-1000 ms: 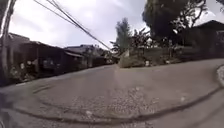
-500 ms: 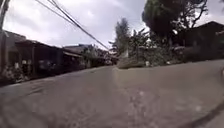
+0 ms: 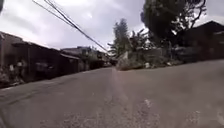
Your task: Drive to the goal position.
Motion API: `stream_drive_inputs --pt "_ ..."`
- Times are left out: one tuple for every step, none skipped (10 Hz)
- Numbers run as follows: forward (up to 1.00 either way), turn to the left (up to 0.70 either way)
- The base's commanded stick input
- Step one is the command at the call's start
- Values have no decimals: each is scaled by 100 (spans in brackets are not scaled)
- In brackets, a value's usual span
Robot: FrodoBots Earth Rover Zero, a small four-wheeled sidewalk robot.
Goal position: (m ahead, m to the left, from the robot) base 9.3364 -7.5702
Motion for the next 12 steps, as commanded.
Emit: stream_drive_inputs --pt "70 1" --pt "70 1" --pt "70 1" --pt "70 1" --pt "70 1" --pt "70 1" --pt "70 1" --pt "70 1" --pt "70 1" --pt "70 1" --pt "70 1" --pt "70 1"
